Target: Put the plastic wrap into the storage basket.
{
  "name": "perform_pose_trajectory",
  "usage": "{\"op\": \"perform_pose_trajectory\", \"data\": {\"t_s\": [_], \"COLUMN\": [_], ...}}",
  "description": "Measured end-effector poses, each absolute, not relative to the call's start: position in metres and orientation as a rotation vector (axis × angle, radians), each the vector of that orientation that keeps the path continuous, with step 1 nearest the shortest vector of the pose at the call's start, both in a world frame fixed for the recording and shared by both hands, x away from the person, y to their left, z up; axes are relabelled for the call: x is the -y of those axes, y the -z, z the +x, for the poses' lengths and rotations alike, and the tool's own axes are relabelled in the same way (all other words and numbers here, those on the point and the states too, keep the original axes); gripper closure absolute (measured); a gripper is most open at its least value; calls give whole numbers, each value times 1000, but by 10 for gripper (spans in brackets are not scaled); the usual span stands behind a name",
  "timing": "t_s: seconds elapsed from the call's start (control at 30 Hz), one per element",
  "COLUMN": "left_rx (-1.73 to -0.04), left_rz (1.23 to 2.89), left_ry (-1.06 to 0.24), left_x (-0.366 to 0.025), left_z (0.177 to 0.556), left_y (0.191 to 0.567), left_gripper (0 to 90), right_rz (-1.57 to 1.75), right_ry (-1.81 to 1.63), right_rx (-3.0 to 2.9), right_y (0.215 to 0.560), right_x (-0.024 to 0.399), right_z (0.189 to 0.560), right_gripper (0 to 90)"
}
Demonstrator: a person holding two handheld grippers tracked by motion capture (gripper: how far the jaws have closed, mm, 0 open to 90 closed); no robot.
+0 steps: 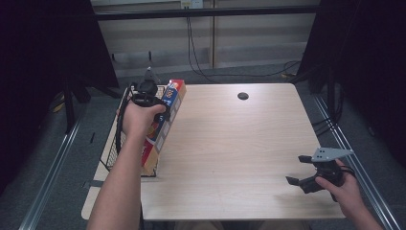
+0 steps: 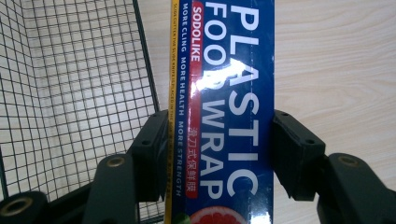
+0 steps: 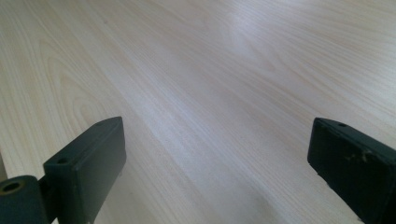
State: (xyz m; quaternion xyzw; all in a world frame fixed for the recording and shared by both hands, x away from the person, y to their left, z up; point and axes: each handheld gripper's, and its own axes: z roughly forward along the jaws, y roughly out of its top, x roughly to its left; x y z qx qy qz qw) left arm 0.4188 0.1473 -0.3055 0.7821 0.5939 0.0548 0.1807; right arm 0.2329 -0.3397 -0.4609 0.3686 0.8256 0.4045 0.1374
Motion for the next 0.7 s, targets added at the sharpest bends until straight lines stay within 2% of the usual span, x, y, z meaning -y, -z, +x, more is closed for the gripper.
{"op": "perform_pose_trajectory", "data": {"t_s": [0.7], "left_rx": [-1759], "left_rz": [2150], "left_ry": [-178], "left_x": [-168], "left_z": [421], "left_y": [308], "left_gripper": [440], "right_rz": [1061], "right_ry": [-1164], "right_rx": [-2395], "right_y": [462], "right_x": [338], "right_z": [233], "right_gripper": [44]}}
